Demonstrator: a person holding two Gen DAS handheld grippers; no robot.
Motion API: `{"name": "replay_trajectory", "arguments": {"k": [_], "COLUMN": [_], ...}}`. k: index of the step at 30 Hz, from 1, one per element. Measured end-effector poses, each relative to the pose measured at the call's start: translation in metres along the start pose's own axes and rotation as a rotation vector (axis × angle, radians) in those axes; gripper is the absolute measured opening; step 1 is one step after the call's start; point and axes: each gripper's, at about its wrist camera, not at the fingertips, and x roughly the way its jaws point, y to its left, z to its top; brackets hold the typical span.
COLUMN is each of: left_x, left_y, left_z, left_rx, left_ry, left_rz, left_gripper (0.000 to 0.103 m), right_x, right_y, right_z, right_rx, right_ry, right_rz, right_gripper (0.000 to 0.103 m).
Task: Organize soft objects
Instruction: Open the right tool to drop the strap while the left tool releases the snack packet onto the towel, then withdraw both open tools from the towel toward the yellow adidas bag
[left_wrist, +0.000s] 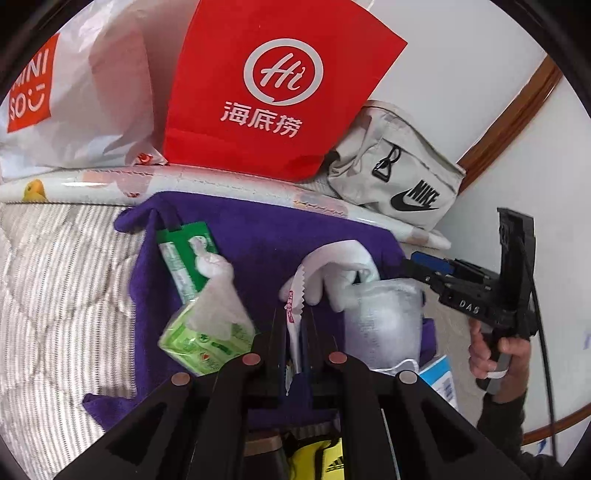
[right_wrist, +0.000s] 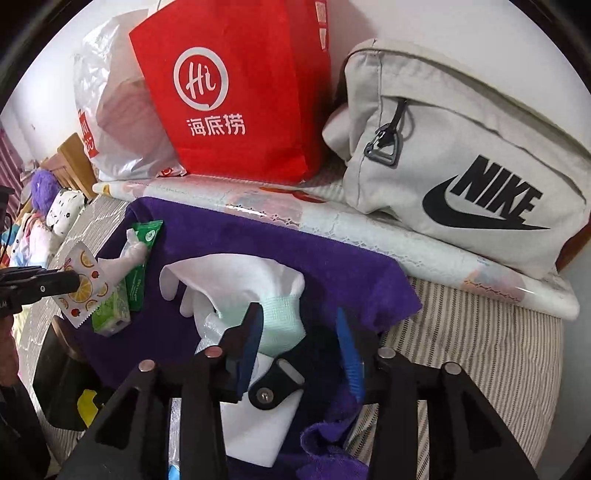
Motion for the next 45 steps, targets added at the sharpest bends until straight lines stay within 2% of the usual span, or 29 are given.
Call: {"name": "replay_trajectory", "arguments": {"k": [10,18,24,26,28,29,32,36,42,45], "left_x": [0.020,0.034,0.039,0.041,0.042,0.041,0.032,0.016,-0.026,-0.046], "left_y": [0.000,0.000,0.001,0.001,0.001,0.001,0.000,-0.002,-0.013,-0.021], "left_z": [-0.002,-0.005,-0.006,-0.006,-0.006,-0.006,-0.007,-0.010,-0.024,-0.033], "left_rx": [-0.020,-0.002,-0.006,-0.005,-0.004,-0.004,0.004,0.016,0.041,0.063], "left_ry": [0.047,0.075,0.092,0.101,0.109,0.106,0.079,0.045,-0.085,-0.124], "left_rz": [-0.017,0.046,0.061,0.069,0.089,0.099,0.109,0.137,0.138,0.152], "left_gripper": [0.007,0.008,0.015,0.024,0.049,0.053,0.054,0.054,0.054,0.054], "right_x": [-0.027,-0.039,-0.041,-0.041,-0.042,-0.043,-0.048,-0.057,-0.075,-0.084], "right_y": [0.005,0.022,0.029,0.030,0.033,0.034,0.038,0.044,0.064,0.074], "right_z": [-0.009,-0.030,-0.037,-0.039,-0.042,-0.043,-0.047,-0.052,-0.068,-0.077], "right_rx": [-0.001,-0.039,-0.050,-0.047,-0.048,-0.049,-0.046,-0.036,-0.038,-0.039], "right_ry": [-0.037,-0.036,-0.027,-0.024,-0.019,-0.018,-0.017,-0.022,-0.039,-0.055], "right_rz": [0.001,-0.017,-0.018,-0.017,-0.015,-0.015,-0.012,-0.008,-0.024,-0.022], "right_gripper": [0.043,0.045,0.045,0.045,0.045,0.045,0.045,0.056,0.056,0.056]}}
